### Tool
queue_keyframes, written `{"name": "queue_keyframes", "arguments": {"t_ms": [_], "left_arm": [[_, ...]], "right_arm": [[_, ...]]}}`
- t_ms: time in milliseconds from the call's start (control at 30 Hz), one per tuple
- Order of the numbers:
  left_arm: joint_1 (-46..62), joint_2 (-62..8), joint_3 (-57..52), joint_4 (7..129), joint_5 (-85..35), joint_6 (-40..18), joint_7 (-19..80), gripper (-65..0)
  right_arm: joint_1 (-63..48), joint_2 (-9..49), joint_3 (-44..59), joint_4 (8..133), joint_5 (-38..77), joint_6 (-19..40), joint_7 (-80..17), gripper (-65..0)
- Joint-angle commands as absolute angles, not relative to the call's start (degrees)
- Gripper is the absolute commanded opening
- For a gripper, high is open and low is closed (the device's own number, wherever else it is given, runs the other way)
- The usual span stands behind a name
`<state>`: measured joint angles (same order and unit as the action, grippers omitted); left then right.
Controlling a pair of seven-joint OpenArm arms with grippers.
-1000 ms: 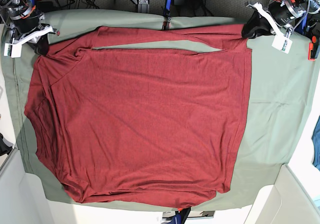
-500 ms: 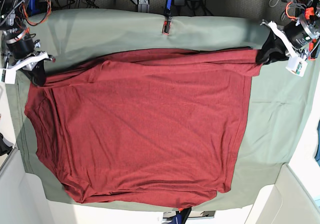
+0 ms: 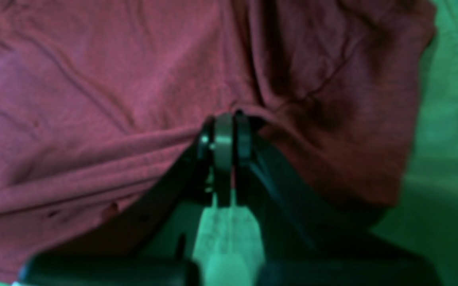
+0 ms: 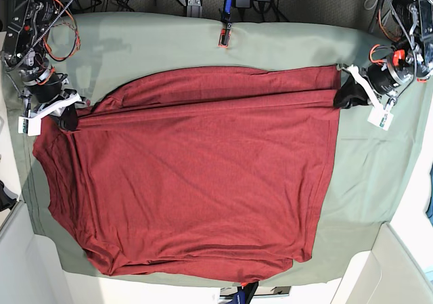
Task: Fold the T-shirt properly
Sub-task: 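Lift the grasped shirt edge with both grippers and pull it taut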
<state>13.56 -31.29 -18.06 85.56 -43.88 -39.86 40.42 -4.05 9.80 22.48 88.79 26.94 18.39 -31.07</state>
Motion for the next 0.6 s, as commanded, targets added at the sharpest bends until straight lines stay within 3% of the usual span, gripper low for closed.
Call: {"name": "queue_keyframes", "arguments": {"t_ms": [0,133,233,300,400,467,567], "left_arm": [[11.86,-32.64,-18.50,85.27,-45.23,-40.00,39.22,-65.0],[7.75,-32.88,-16.32,81.25,-45.12,-40.00,39.09,-65.0],[5.02,-32.84,-13.98,78.35,-43.29,-40.00,38.28,-60.0],[3.60,-32.88,-13.41,76.71,-42.11,-40.00,38.19,-50.7],[3.07,-33.15,-13.47,75.94,-43.62,-40.00,42.87,-27.9],[3.25,-33.61,-13.74,75.99,-47.09,-40.00,47.99,-23.7],[3.90,-33.65,-17.10,76.71,-55.07,-40.00,57.25,-23.7]], "right_arm": [[-2.52,10.59,22.81,88.84,27.20,18.22,-29.02,-65.0],[-0.62,10.59,22.81,86.04,27.18,18.24,-28.97,-65.0],[-0.47,10.59,22.81,85.45,27.18,18.24,-28.97,-65.0],[-0.49,10.59,22.81,85.21,27.18,18.24,-28.99,-65.0],[-0.54,10.59,22.81,84.93,27.18,18.24,-28.99,-65.0],[-0.51,10.59,22.81,84.90,27.18,18.24,-29.02,-65.0],[-0.54,10.59,22.81,84.90,27.16,18.24,-29.43,-49.3]]}}
